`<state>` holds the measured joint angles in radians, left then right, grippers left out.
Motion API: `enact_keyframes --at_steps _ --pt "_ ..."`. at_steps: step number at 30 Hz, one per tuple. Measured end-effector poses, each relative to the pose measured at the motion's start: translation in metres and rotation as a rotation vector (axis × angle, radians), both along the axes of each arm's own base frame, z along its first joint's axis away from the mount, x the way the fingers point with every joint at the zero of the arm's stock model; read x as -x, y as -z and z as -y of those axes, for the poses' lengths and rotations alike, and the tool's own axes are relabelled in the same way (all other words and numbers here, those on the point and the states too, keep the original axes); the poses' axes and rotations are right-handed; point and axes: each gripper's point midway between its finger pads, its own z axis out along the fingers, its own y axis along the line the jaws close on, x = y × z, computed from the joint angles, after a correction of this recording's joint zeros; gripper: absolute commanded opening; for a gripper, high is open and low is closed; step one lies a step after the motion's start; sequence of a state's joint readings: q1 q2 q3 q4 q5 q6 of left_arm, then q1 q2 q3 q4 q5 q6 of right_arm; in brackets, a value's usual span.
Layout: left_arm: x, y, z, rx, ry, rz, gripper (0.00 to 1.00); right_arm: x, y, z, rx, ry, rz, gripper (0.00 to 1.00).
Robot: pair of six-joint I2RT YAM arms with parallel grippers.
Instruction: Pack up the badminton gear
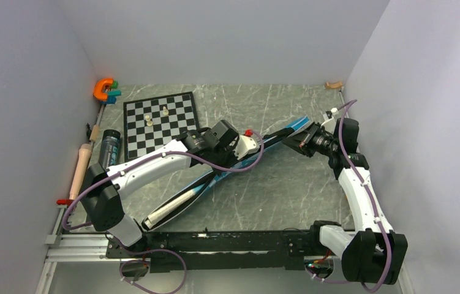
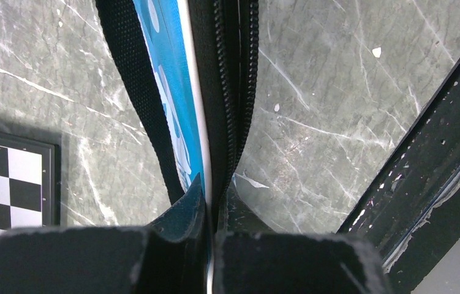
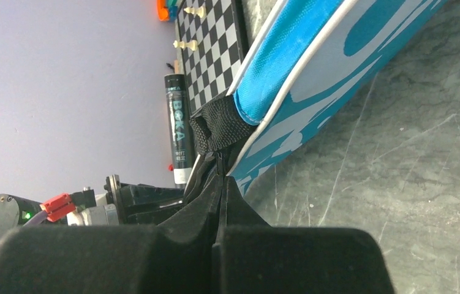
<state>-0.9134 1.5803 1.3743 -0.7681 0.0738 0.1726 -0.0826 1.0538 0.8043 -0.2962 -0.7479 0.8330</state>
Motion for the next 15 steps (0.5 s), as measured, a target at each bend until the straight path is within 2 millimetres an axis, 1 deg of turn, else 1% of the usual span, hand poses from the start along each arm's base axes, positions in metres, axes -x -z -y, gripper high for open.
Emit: enact_keyframes --at_steps 4,7,10,13,15 --pt "0.000 0.000 0.000 -0.001 0.001 0.001 0.00 0.005 -0.002 -0.006 -0.019 -0.008 0.003 0.00" --pt "0.000 0.000 0.000 -0.003 0.003 0.002 0.00 0.010 -0.007 -0.018 -0.031 -0.041 0.016 0.00" --pt "0.001 0.000 0.001 -0.004 0.004 0.004 0.00 0.017 -0.006 -0.037 -0.035 -0.089 0.015 0.00" --pt "0.001 0.001 0.001 -0.007 0.004 0.005 0.00 0.030 -0.001 -0.062 -0.034 -0.152 -0.002 0.00" --pt "0.000 0.001 0.001 -0.008 0.003 0.007 0.00 0.036 0.003 -0.072 -0.037 -0.176 -0.015 0.00"
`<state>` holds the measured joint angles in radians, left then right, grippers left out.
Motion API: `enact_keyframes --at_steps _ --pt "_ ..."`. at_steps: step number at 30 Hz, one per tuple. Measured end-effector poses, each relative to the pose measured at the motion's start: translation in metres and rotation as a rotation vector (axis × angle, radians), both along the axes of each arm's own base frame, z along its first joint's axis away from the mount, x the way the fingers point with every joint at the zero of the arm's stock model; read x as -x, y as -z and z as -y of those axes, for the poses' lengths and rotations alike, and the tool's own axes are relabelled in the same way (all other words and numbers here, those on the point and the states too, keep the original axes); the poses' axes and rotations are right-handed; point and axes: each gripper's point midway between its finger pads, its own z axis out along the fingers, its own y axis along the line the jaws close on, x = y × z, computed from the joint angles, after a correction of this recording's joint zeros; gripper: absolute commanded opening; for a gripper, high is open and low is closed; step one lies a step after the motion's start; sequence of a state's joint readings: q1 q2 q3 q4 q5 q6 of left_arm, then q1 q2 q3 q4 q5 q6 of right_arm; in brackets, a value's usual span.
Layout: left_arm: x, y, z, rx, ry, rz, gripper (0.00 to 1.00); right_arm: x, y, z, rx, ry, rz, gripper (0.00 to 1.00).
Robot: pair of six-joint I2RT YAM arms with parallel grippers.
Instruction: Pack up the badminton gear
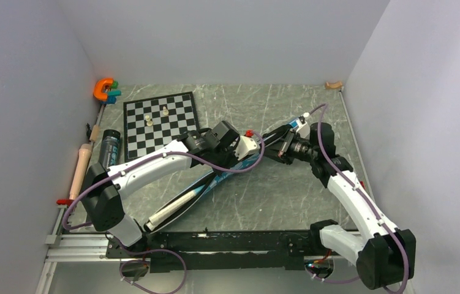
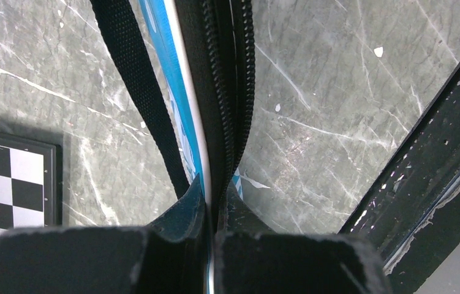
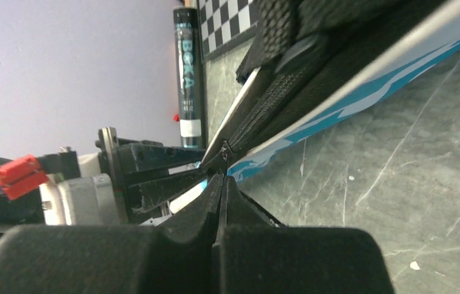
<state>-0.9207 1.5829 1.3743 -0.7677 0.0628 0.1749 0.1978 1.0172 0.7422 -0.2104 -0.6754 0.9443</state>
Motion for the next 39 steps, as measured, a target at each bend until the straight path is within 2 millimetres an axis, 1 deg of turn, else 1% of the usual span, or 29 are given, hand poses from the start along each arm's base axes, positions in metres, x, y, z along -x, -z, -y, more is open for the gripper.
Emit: enact_keyframes --at_steps 4,10,15,16,17,18,20,21,23,25,27,29,30,32,36,37,39 --pt "-0.001 0.001 0.000 -0.005 -0.002 0.001 0.00 0.011 0.010 -0.018 0.001 -0.031 -0.028 0.00" --pt "-0.003 0.001 0.002 -0.007 -0.007 0.000 0.00 0.027 0.011 -0.050 -0.014 -0.093 -0.024 0.00" --pt "-0.005 0.001 0.007 -0.001 -0.013 -0.006 0.00 0.033 0.015 -0.070 -0.034 -0.121 -0.031 0.00" --pt "-0.005 0.001 0.007 0.001 -0.014 -0.009 0.00 0.034 0.016 -0.073 -0.036 -0.124 -0.035 0.03" --pt "-0.005 0.001 0.008 0.002 -0.017 -0.013 0.00 0.034 0.017 -0.074 -0.036 -0.125 -0.039 0.09" --pt "-0.005 0.002 0.009 0.003 -0.020 -0.017 0.00 0.034 0.017 -0.075 -0.035 -0.124 -0.040 0.17" --pt "-0.005 0.001 0.012 0.013 -0.028 -0.026 0.00 0.032 0.017 -0.073 -0.027 -0.110 -0.035 0.33" --pt "-0.006 0.000 0.014 0.017 -0.031 -0.033 0.00 0.032 0.017 -0.070 -0.017 -0.099 -0.029 0.38" --pt "-0.009 0.000 0.017 0.026 -0.051 -0.046 0.00 0.031 0.014 -0.061 0.013 -0.069 -0.012 0.47" --pt "-0.014 -0.005 0.022 0.046 -0.076 -0.064 0.00 0.030 0.008 -0.048 0.052 -0.016 0.014 0.52" --pt "-0.024 -0.013 0.026 0.079 -0.124 -0.084 0.00 0.032 -0.006 -0.037 0.076 0.018 0.064 0.58" --pt "-0.039 -0.019 0.028 0.111 -0.180 -0.098 0.00 0.035 -0.021 -0.027 0.093 0.054 0.123 0.73" --pt "-0.048 -0.023 0.028 0.129 -0.212 -0.104 0.00 0.036 -0.026 -0.023 0.100 0.068 0.143 0.77" --pt "-0.067 -0.032 0.026 0.162 -0.274 -0.104 0.00 0.038 -0.029 -0.015 0.128 0.088 0.170 0.78" --pt "-0.098 -0.044 0.021 0.207 -0.392 -0.087 0.00 0.040 -0.014 -0.007 0.215 0.107 0.160 0.84" --pt "-0.103 -0.046 0.019 0.215 -0.422 -0.081 0.00 0.041 -0.008 -0.007 0.239 0.105 0.150 0.85" --pt "-0.107 -0.046 0.018 0.224 -0.461 -0.082 0.00 0.042 0.003 -0.010 0.290 0.098 0.143 0.86"
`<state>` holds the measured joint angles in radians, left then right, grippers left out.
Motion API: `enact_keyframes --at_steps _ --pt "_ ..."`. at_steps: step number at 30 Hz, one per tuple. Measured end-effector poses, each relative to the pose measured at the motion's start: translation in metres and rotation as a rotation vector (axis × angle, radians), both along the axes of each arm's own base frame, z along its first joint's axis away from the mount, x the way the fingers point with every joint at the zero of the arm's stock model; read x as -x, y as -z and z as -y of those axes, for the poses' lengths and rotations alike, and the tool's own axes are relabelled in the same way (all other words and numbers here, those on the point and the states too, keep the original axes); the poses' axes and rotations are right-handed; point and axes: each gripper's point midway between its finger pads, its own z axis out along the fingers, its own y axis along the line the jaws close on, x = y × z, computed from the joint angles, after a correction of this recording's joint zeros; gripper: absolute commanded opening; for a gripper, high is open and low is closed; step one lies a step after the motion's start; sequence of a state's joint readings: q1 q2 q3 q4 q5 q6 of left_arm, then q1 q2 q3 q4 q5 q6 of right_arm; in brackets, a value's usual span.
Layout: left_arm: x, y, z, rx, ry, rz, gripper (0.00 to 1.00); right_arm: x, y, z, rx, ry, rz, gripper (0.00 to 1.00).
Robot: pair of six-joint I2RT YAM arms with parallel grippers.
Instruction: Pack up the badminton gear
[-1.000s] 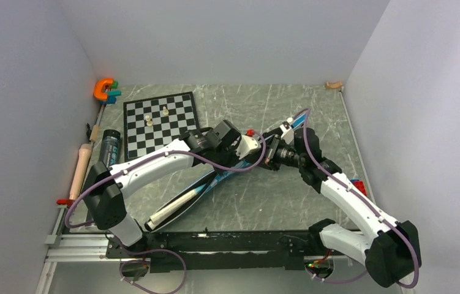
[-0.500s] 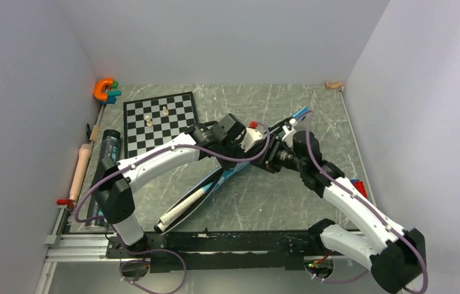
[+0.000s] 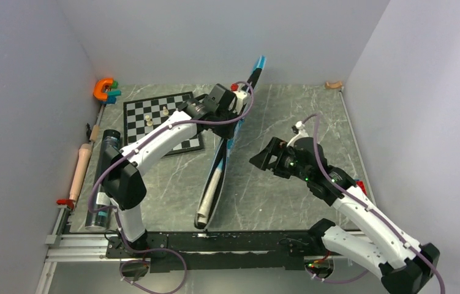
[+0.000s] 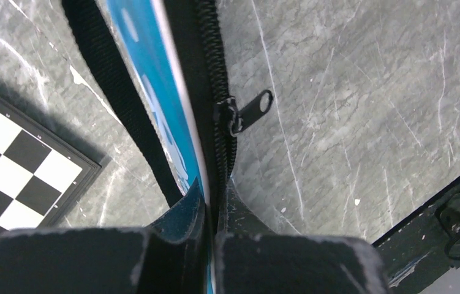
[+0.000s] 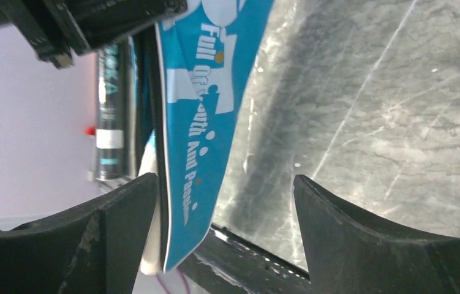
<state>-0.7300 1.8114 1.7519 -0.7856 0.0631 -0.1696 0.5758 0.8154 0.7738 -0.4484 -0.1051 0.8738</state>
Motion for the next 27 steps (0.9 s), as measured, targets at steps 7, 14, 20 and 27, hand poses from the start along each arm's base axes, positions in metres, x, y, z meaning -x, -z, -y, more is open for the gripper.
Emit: enact_keyframes --at_steps 7,14,20,27 --pt "0.001 0.004 0.001 0.023 -0.084 -0.048 0.00 -0.001 -0.005 -0.043 0.178 -0.082 0.075 0.88" --pt "0.003 0.015 0.004 0.025 -0.105 -0.087 0.00 -0.016 -0.018 -0.081 0.286 -0.101 0.192 0.89" --pt "0.004 0.019 0.005 0.026 -0.108 -0.102 0.00 -0.025 0.001 -0.097 0.426 -0.081 0.241 0.88" --pt "0.002 0.020 0.002 0.034 -0.132 -0.114 0.00 -0.036 0.018 -0.100 0.545 0.002 0.282 0.85"
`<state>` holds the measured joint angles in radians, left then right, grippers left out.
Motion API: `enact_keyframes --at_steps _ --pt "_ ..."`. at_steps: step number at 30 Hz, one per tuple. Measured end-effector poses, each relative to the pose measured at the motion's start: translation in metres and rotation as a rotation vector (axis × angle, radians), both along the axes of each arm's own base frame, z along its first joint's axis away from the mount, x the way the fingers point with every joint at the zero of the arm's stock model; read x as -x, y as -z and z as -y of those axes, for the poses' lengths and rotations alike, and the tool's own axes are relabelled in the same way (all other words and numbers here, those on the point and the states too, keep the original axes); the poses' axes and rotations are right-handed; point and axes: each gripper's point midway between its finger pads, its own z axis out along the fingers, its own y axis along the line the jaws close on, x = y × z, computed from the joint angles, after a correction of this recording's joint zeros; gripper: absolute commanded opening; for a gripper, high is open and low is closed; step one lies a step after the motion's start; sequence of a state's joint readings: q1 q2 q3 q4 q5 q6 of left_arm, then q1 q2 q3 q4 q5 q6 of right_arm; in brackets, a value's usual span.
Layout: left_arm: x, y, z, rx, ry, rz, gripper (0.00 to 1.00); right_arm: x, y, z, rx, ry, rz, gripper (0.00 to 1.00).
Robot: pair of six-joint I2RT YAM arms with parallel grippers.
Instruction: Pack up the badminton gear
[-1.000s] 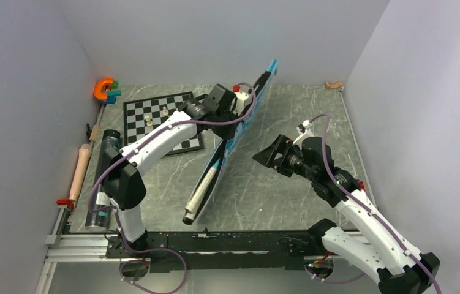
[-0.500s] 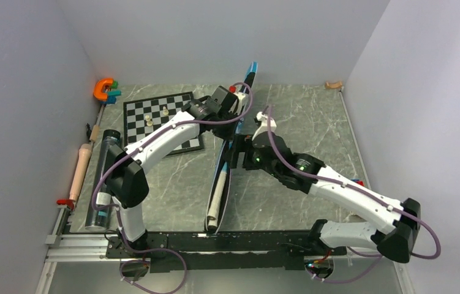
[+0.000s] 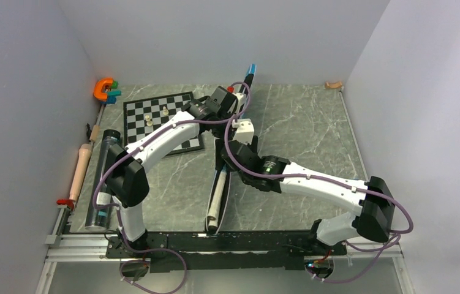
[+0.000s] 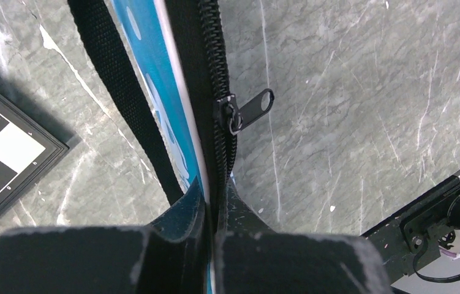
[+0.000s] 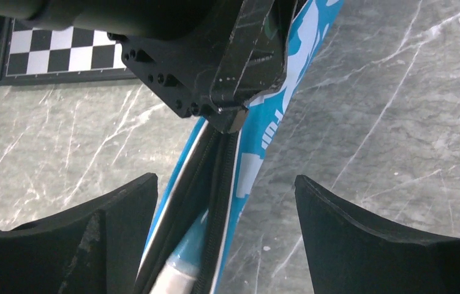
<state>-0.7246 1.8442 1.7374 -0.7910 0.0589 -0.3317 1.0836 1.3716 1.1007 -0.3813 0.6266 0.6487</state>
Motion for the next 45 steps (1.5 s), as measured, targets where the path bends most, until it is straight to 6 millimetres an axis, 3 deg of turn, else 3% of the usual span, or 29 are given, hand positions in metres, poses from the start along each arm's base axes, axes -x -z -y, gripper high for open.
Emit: enact_keyframes --at_steps 6,11,16,20,25,29,30,35,40,43,45 --pt "0.002 0.004 -0.002 -0.001 -0.012 -0.015 0.00 -0.010 0.002 -0.007 0.002 0.033 0.041 0.80" --pt "0.002 0.004 -0.002 -0.001 -0.014 -0.015 0.00 -0.014 -0.003 -0.014 -0.024 0.028 0.064 0.69" --pt "0.006 0.000 -0.006 0.008 -0.019 -0.013 0.00 -0.015 -0.005 -0.019 -0.036 0.009 0.076 0.64" --pt "0.011 -0.001 -0.009 0.010 -0.017 -0.014 0.00 -0.013 -0.002 -0.024 -0.033 -0.004 0.074 0.64" --pt "0.013 -0.007 -0.010 0.025 -0.016 -0.012 0.00 -0.016 0.009 -0.025 -0.007 0.004 0.067 0.72" --pt "0.015 -0.014 -0.009 0.043 -0.009 -0.007 0.00 -0.017 0.018 -0.025 0.020 0.009 0.058 0.70" --pt "0.016 -0.016 -0.009 0.048 -0.006 -0.004 0.00 -0.017 0.022 -0.025 0.030 0.010 0.052 0.67" --pt "0.016 -0.019 -0.008 0.056 -0.001 0.007 0.00 -0.020 0.029 -0.024 0.059 0.027 0.045 0.31" --pt "0.016 -0.017 -0.010 0.047 -0.001 0.008 0.02 -0.018 0.031 -0.014 0.097 0.039 0.038 0.25" --pt "0.018 -0.017 -0.008 0.055 0.003 0.001 0.10 -0.014 0.026 -0.007 0.111 0.023 0.038 0.00" --pt "0.020 -0.019 -0.004 0.074 0.018 -0.005 0.28 -0.009 0.022 0.001 0.129 0.009 0.034 0.00"
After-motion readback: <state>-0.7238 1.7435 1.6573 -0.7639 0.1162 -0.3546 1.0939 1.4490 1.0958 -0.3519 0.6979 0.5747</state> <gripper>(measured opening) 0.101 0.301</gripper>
